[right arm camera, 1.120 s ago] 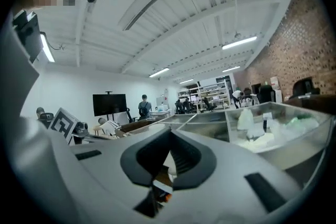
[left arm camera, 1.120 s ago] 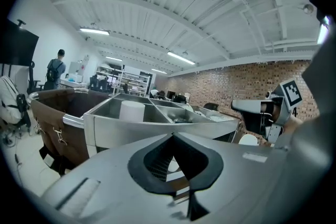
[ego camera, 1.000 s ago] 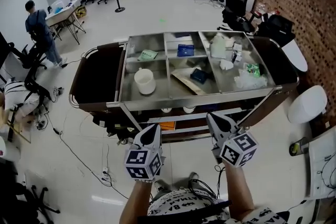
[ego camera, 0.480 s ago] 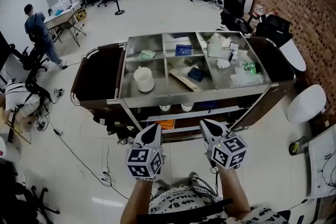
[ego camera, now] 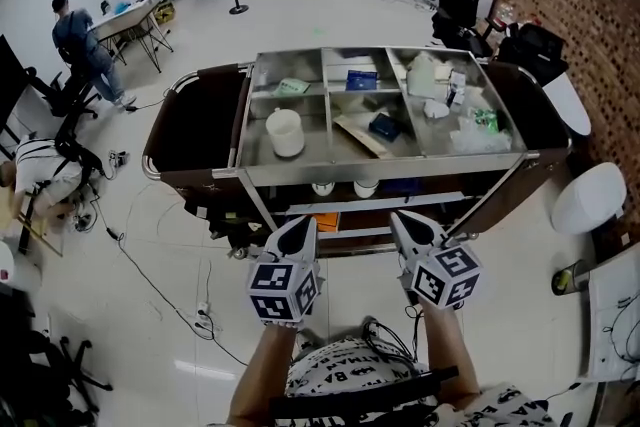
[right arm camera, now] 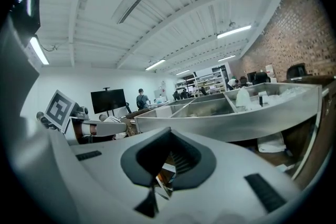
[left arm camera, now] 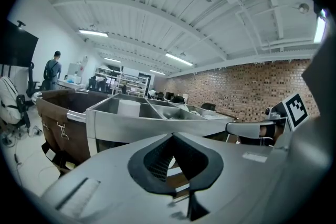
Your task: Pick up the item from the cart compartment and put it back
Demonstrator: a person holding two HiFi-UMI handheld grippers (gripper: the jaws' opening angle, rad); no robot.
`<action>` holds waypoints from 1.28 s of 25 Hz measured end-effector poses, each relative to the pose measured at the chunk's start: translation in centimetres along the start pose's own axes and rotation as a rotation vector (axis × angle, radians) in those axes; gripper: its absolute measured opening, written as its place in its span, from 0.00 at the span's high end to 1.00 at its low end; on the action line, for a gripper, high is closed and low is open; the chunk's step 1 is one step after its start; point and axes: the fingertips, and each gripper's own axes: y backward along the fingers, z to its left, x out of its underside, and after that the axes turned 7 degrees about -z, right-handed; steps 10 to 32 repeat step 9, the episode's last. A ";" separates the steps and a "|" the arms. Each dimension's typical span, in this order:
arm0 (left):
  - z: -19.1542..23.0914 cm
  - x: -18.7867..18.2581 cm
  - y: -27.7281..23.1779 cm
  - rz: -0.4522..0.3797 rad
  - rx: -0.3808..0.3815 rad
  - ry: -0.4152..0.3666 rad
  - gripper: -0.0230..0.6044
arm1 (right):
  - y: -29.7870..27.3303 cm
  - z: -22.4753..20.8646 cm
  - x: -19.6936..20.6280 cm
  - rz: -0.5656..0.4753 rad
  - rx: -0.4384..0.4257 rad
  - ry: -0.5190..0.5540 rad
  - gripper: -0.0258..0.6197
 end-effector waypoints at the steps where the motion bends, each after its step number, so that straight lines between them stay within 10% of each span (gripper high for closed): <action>1: 0.0 0.0 0.0 0.001 0.000 0.000 0.97 | 0.0 0.1 -0.1 -0.002 0.000 0.000 0.96; 32: 0.2 -0.3 0.2 -0.003 -0.003 0.003 0.97 | -0.1 0.6 -0.1 0.003 -0.008 0.008 0.96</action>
